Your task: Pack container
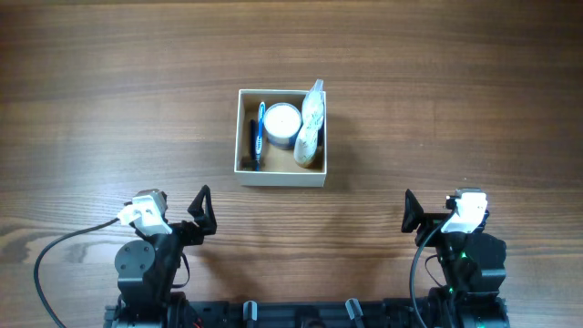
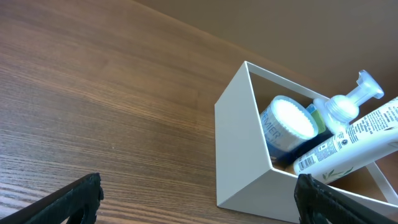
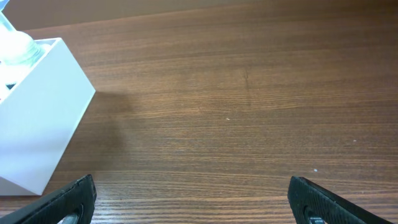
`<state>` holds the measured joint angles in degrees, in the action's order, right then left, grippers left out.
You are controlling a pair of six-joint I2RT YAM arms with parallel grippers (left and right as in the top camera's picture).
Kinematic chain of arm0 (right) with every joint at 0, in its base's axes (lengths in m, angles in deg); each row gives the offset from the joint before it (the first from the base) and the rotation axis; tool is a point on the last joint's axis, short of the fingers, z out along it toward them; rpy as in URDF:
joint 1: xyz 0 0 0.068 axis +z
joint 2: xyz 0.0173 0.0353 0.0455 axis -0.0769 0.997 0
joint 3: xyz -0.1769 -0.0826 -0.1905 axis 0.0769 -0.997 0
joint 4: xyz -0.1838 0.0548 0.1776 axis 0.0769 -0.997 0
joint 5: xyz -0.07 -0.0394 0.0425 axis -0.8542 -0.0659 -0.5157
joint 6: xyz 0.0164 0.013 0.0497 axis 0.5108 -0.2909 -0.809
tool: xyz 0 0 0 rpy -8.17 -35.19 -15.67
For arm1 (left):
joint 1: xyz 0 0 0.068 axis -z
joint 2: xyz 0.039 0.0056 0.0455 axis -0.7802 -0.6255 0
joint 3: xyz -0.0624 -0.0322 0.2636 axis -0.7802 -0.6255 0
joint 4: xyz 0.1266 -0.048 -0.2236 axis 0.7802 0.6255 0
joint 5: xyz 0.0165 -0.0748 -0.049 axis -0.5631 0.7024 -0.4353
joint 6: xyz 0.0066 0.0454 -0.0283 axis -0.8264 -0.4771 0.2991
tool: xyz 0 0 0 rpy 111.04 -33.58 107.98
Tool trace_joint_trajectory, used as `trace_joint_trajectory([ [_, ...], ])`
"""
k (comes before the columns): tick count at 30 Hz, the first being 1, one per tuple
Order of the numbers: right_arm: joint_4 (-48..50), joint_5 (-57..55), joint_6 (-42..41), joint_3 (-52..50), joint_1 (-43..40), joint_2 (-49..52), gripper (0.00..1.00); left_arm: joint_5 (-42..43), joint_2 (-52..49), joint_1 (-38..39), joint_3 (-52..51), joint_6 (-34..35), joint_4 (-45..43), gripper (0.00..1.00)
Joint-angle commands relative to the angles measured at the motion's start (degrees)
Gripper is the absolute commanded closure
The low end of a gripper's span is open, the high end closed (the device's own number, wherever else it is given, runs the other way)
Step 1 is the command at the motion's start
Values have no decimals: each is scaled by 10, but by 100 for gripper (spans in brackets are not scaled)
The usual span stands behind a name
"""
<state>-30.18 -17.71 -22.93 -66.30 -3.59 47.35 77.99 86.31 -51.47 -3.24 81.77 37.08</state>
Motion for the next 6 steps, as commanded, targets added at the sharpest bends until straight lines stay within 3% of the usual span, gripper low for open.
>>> trace_joint_trajectory([
  [1, 4, 11, 11, -2, 0, -9, 0, 0, 5, -4, -2, -7, -2, 0],
  [6, 4, 12, 11, -2, 0, -9, 0, 1, 5, -4, -2, -7, -2, 0],
])
